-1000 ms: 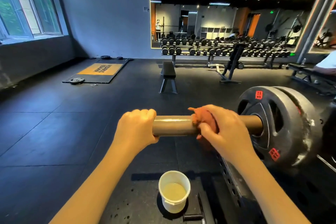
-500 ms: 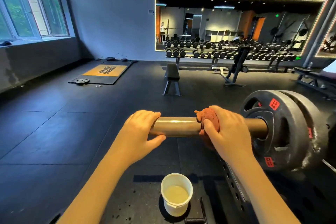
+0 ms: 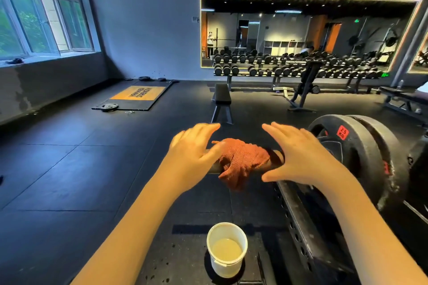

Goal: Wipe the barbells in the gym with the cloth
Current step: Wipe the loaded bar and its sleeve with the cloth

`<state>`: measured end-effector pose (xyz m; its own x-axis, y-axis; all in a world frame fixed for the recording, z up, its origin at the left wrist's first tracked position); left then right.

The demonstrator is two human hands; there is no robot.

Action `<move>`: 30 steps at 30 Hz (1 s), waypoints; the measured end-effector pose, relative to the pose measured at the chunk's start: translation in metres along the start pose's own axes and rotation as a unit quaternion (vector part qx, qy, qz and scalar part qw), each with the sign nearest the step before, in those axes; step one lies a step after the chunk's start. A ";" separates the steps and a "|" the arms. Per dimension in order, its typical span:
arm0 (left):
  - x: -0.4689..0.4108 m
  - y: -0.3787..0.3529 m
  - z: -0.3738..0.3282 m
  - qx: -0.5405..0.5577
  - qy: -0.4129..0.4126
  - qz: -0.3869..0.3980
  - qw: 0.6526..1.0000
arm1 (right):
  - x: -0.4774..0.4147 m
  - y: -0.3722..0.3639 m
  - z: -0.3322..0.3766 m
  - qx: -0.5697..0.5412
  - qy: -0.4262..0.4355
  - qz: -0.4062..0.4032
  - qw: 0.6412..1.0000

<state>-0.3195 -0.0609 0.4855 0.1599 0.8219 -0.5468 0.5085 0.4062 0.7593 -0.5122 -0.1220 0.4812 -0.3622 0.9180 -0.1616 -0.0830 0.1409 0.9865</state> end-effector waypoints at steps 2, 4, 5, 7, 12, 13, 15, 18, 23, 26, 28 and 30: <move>-0.022 -0.005 -0.028 -0.012 -0.054 0.001 0.998 | -0.011 -0.010 -0.002 0.041 -0.007 0.026 0.999; -0.039 -0.026 -0.048 -0.010 -0.072 0.049 0.996 | -0.016 -0.020 0.001 0.056 -0.008 0.018 0.998; -0.042 -0.042 -0.054 -0.043 -0.073 0.088 0.993 | -0.016 -0.022 0.002 0.059 -0.010 -0.002 0.998; -0.040 -0.067 -0.055 -0.179 -0.069 0.133 0.972 | -0.013 -0.021 0.003 0.062 -0.014 -0.043 0.997; -0.022 -0.057 -0.047 -0.208 -0.112 -0.033 0.971 | -0.006 -0.019 0.004 0.054 0.005 -0.125 0.991; -0.018 -0.052 -0.041 -0.212 -0.113 -0.068 0.968 | -0.005 -0.019 0.004 0.050 0.008 -0.136 0.989; -0.010 -0.039 -0.026 -0.218 -0.084 -0.122 0.965 | -0.005 -0.022 0.002 0.045 0.008 -0.157 0.987; 0.003 -0.032 -0.019 -0.242 -0.020 -0.185 0.952 | -0.002 -0.024 0.002 0.035 0.021 -0.234 0.971; 0.002 -0.062 -0.055 -0.276 -0.060 -0.138 0.949 | 0.008 -0.027 0.000 0.006 0.013 -0.350 0.936; 0.010 -0.042 -0.030 -0.298 -0.047 -0.140 0.943 | 0.009 -0.032 -0.002 0.004 0.006 -0.370 0.929; 0.017 -0.026 -0.012 -0.309 0.023 -0.170 0.935 | 0.010 -0.033 -0.003 -0.001 0.003 -0.380 0.925; 0.015 -0.033 -0.018 -0.319 0.054 -0.167 0.931 | 0.010 -0.032 -0.003 -0.004 0.005 -0.387 0.922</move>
<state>-0.3494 -0.0551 0.4586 -0.0205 0.6283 -0.7777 -0.0974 0.7729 0.6270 -0.5157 -0.1181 0.4476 -0.1988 0.5397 -0.8180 -0.3276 0.7501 0.5745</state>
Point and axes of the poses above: each hand's wrist, its own x-axis away from the middle knuckle, its own y-axis out of the back of the hand, z = x × y, the point moved 8 cm from there along -x, towards the middle knuckle, and after that the axes turned 9 degrees about -y, right-handed, at the moved point
